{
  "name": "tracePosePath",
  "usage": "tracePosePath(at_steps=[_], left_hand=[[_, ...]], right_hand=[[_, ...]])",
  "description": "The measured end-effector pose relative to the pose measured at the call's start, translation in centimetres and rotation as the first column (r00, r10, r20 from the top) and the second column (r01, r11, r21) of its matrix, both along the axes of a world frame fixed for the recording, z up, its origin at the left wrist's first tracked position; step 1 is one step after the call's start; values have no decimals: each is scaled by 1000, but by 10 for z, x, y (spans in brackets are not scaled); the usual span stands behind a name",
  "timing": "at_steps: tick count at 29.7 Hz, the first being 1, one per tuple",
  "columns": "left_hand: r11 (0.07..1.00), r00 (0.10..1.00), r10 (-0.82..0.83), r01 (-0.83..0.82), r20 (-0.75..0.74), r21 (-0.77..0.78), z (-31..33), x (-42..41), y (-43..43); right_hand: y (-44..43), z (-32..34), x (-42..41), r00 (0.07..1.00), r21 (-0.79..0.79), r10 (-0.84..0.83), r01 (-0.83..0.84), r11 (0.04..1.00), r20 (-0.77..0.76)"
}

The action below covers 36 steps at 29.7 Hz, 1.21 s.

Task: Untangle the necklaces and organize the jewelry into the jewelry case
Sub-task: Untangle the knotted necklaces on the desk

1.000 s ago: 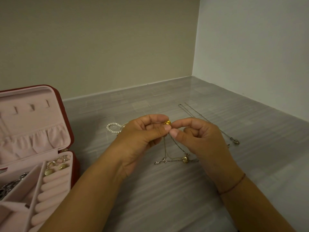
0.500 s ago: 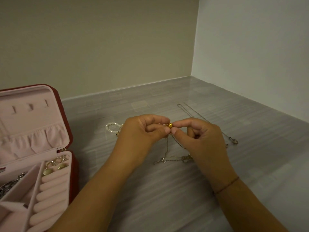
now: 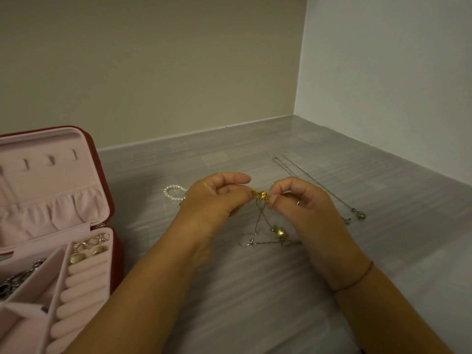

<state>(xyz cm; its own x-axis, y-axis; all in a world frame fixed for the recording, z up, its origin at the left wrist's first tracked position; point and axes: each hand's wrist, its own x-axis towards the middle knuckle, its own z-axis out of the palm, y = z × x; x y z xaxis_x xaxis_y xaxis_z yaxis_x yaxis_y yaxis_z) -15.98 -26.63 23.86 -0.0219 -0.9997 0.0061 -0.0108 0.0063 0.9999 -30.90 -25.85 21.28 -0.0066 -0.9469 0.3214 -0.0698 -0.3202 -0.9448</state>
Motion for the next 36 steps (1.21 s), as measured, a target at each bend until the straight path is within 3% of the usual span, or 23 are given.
tracePosePath(at_steps=[4,10,12,15,18,29,33,36], left_hand=[[989,993,-64,77,-103,126,1,-2,-1],[962,932,-157,220,-327,165,5,7,-5],[980,972,-107,138,-208,140,4,5,-5],[999,979,41,-41,198,-7,0,4,-5],[992,949,81,-49,304,-112,-7,4,-4],[980,985,-145,156,98,-121,-1,-3,5],[978,967,-203,206,-154,6,-1,-4,1],[949,893,-264,308,-365,67,5,-2,1]], right_hand=[[-1,0,-3,995,23,-26,24,999,96],[-4,0,-6,974,92,-11,-10,996,227],[-3,2,-6,939,108,78,-121,987,334],[-1,6,-5,903,113,161,-222,968,397],[1,7,-5,898,131,172,-243,961,405],[1,4,-6,925,119,195,-245,962,327],[1,3,-5,933,123,211,-255,959,293],[-1,1,-6,933,142,206,-256,956,295]])
